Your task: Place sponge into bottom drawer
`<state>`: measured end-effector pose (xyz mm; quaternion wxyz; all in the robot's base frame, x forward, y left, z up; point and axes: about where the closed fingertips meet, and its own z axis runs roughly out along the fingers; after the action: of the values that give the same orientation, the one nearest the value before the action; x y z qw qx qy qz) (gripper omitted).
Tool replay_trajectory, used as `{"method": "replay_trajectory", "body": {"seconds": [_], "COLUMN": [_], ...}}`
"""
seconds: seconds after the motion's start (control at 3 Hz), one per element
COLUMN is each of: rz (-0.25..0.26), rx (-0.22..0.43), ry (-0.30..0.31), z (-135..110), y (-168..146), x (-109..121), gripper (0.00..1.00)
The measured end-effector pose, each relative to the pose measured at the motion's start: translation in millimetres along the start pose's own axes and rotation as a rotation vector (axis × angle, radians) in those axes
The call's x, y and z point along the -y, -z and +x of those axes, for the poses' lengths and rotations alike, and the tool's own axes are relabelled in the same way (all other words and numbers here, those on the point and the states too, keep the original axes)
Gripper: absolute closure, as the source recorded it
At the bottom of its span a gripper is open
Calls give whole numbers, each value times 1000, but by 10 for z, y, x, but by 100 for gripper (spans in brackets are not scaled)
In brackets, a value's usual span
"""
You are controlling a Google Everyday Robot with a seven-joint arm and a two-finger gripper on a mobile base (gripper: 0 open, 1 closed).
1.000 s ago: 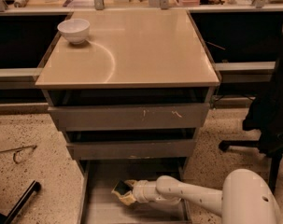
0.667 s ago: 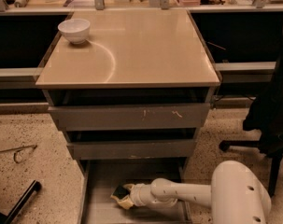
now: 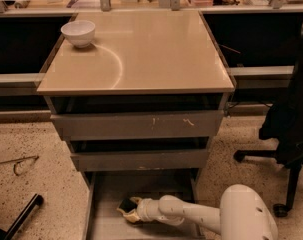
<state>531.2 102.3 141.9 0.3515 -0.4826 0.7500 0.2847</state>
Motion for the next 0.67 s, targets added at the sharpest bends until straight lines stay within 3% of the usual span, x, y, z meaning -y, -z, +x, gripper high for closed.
{"method": "replay_trajectory", "body": {"seconds": [0.33, 0.67], "rz": [13, 12], "rx": [6, 6], "ry": [-5, -5], "z": [29, 27], "y": [-39, -40], "x": [73, 68], "gripper": [85, 61]}}
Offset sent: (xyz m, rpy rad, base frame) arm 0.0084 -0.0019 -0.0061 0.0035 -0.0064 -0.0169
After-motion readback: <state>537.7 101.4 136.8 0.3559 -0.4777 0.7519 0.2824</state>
